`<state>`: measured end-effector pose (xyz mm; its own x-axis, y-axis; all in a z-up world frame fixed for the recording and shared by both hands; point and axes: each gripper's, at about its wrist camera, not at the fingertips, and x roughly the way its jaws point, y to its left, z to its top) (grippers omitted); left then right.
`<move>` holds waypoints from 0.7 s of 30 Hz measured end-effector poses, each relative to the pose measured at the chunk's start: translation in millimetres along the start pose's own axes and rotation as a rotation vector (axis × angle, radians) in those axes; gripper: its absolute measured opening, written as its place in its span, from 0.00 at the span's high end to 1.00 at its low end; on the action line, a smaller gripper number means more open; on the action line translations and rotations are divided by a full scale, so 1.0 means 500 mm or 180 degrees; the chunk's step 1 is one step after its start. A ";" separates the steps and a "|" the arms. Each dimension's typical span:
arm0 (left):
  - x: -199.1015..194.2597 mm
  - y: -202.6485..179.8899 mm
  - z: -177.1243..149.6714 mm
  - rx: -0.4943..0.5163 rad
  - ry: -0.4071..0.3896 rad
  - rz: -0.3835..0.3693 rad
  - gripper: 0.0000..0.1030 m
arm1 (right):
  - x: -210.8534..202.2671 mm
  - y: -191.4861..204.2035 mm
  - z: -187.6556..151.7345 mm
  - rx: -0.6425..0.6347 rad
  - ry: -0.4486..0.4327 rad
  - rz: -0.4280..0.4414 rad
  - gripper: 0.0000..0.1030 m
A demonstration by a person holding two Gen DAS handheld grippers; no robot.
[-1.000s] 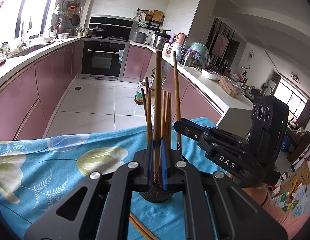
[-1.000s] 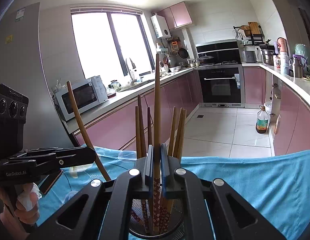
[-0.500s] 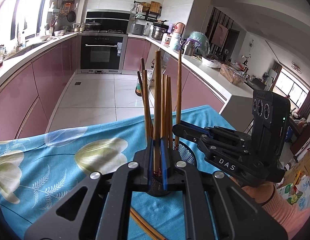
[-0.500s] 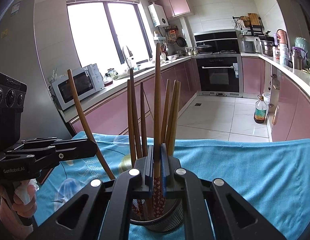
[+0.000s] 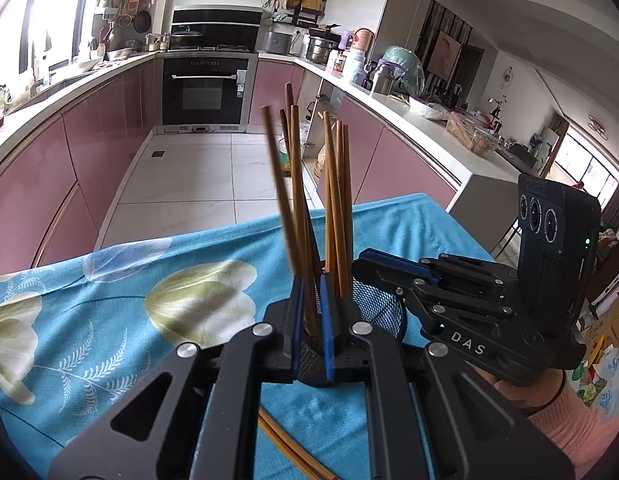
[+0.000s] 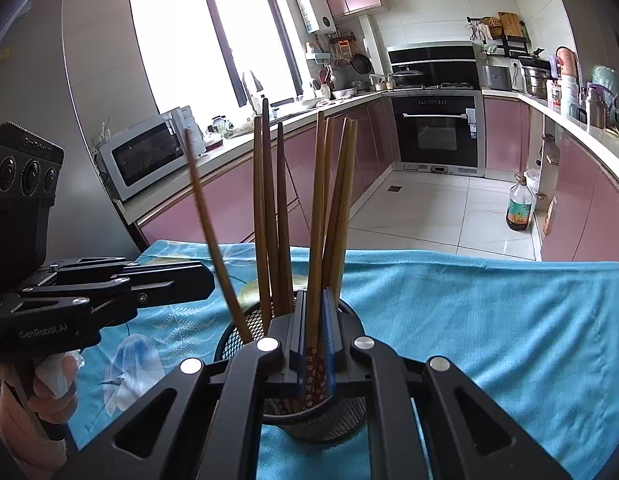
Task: Organize utensils
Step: 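Lower the chopstick into the cup and open the right gripper, then withdraw the right gripper from the cup back over the loose chopsticks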
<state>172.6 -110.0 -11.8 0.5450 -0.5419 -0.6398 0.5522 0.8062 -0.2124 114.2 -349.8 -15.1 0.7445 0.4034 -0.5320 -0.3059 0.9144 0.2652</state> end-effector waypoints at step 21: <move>-0.042 0.007 -0.040 -0.0032 -0.0224 0.0146 0.74 | -0.050 0.008 -0.016 0.0003 -0.0131 0.0072 0.76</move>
<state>150.6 -91.0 -13.9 0.6128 -0.5195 -0.5955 0.5195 0.8326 -0.1918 89.7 -356.2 -7.1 0.7613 0.4222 -0.4921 -0.3224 0.9050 0.2776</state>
